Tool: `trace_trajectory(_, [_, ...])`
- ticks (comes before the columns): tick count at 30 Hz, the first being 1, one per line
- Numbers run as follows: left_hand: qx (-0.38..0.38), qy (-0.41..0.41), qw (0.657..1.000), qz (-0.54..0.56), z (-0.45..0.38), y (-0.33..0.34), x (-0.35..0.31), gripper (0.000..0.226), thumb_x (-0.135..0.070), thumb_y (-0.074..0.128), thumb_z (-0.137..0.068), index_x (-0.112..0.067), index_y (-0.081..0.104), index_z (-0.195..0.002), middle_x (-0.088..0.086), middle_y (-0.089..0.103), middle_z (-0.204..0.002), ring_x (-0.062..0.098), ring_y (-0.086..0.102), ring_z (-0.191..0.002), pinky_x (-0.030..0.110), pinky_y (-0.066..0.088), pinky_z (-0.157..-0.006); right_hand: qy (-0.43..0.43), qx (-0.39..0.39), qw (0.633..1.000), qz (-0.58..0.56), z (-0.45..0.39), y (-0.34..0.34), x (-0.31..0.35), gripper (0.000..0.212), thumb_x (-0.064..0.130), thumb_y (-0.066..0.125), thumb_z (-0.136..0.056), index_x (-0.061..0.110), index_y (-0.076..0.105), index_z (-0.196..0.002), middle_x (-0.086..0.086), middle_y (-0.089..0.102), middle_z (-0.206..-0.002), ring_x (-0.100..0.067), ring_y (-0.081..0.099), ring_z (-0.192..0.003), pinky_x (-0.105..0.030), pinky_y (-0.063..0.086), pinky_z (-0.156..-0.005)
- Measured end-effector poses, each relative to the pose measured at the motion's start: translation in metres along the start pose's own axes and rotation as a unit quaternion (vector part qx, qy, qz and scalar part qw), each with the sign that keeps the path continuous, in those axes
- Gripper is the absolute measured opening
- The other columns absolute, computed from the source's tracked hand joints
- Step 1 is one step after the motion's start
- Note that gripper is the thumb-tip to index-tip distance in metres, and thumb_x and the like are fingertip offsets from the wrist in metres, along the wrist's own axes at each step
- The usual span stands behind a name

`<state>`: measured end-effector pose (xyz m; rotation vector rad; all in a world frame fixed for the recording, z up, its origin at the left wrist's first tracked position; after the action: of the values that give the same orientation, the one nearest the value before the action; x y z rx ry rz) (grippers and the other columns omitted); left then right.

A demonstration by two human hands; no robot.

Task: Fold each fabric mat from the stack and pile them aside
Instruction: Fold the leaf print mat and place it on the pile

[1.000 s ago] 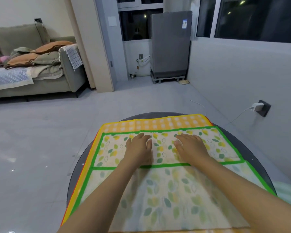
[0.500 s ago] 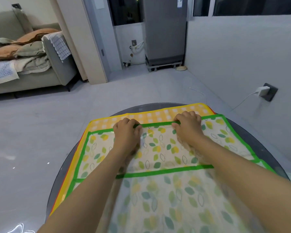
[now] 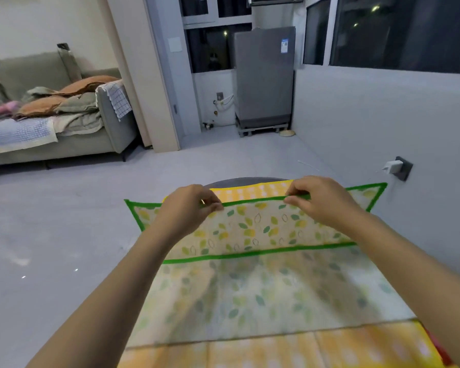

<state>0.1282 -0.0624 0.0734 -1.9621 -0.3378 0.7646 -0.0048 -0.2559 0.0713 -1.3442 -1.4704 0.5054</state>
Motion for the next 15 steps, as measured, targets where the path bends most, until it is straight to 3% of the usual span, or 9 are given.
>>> trace_trajectory(3, [0.02,0.024,1.0,0.002,0.041,-0.006,-0.013,0.009,-0.033,0.069,-0.083,-0.026,0.075,-0.085,-0.013,0.058,-0.078,0.01,0.056,-0.079,0.032,0.046,-0.076,-0.016,0.04,0.999,-0.005,0.041,-0.007,0.012,0.008,0.03,0.068,-0.083,0.027,0.066,-0.075,0.011,0.062,-0.077,-0.013,0.057,-0.078,-0.035,0.048,-0.073])
trace_trajectory(8, [0.036,0.029,0.999,0.02,0.105,0.02,-0.015,0.006,-0.032,0.07,-0.082,-0.029,0.075,-0.085,-0.012,0.062,-0.081,0.005,0.058,-0.074,0.031,0.048,-0.073,-0.036,0.075,0.996,-0.01,0.101,0.017,0.011,0.007,0.031,0.068,-0.082,0.025,0.069,-0.078,0.011,0.062,-0.077,-0.008,0.055,-0.076,-0.031,0.047,-0.072])
trace_trajectory(15, [0.098,0.041,0.994,0.031,0.142,0.066,-0.006,0.009,-0.03,0.067,-0.085,-0.029,0.075,-0.089,-0.019,0.056,-0.08,-0.003,0.053,-0.072,0.006,0.036,-0.065,-0.036,0.126,0.991,-0.005,0.144,0.063,-0.008,0.009,0.035,0.064,-0.085,0.028,0.069,-0.086,0.017,0.06,-0.083,-0.002,0.055,-0.083,-0.024,0.046,-0.078])
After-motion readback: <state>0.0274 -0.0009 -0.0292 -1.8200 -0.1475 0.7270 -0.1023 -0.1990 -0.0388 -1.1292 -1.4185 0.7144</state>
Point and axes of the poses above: each hand's wrist, its own z-axis away from the middle knuckle, its own y-axis out of the palm, x = y × z, the point moved 7 cm from there along -z, towards the middle knuckle
